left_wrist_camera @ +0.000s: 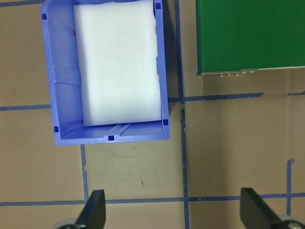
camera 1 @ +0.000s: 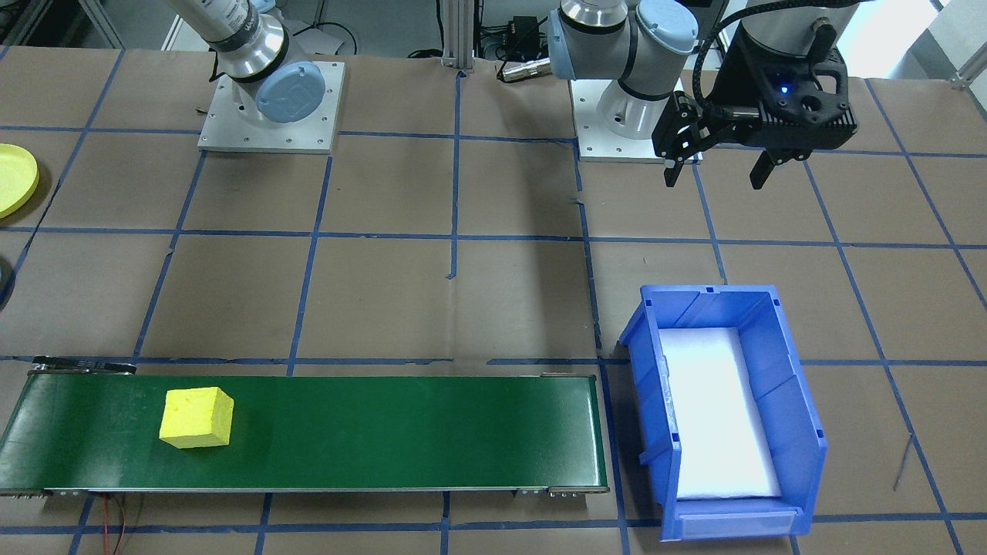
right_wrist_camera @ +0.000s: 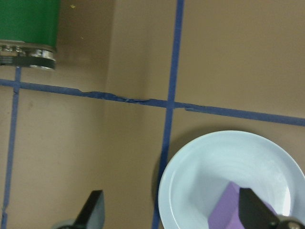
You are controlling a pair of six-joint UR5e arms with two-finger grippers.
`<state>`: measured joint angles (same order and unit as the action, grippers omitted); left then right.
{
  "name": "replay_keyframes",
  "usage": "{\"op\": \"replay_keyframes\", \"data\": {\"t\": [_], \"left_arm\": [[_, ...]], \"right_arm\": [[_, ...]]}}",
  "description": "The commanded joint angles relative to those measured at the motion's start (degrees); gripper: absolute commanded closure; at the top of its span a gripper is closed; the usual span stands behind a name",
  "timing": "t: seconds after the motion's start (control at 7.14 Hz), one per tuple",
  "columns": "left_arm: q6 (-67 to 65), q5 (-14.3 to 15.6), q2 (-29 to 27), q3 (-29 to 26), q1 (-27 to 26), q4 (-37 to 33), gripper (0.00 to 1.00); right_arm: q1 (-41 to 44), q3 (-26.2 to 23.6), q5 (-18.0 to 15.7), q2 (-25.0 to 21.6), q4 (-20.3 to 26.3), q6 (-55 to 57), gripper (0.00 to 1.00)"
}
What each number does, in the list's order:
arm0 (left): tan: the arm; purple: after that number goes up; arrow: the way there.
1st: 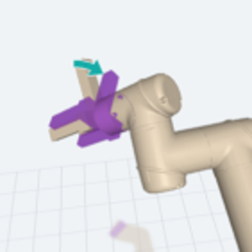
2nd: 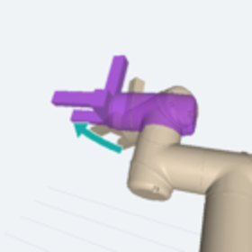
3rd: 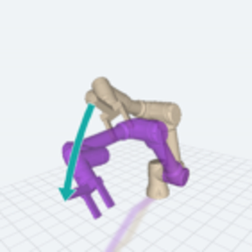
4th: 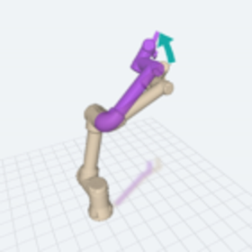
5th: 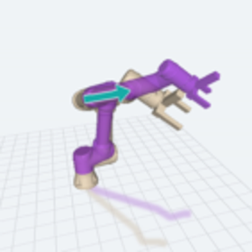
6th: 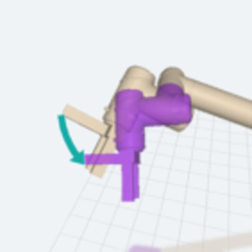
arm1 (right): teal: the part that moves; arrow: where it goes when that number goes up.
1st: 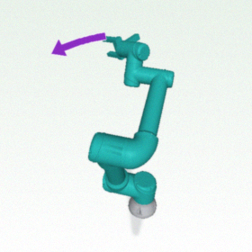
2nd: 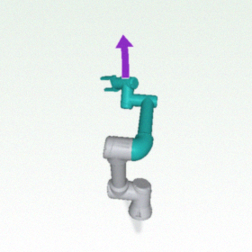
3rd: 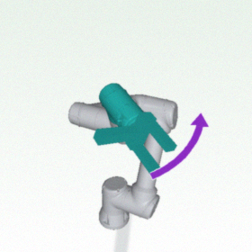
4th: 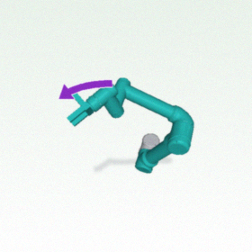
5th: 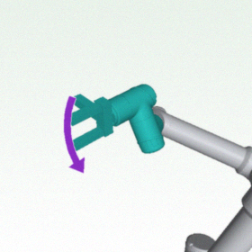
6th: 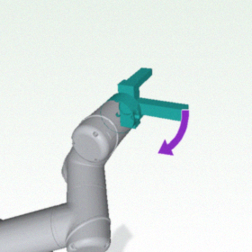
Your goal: Move block left to right into plate
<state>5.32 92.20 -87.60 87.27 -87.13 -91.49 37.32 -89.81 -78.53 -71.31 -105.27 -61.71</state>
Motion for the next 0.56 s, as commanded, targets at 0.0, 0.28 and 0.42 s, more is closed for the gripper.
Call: {"op": "replay_keyframes", "data": {"t": [0.0, 0.28, 0.42], "left_arm": [[0.0, 0.0, 0.1, -0.1, 0.5, 0.1, 0.0], [0.0, 0.0, 0.1, 0.1, 0.0, -0.1, 0.0], [0.0, 0.0, 0.1, 0.1, 0.0, -0.3, 0.0]], "right_arm": [[11.8, 0.2, 0.1, -3.6, 0.0, 4.8, 0.0], [21.0, 0.4, 0.3, -4.3, -0.5, 8.7, 0.0], [24.4, 0.3, 1.5, -3.5, -0.8, 15.5, 0.0]]}}
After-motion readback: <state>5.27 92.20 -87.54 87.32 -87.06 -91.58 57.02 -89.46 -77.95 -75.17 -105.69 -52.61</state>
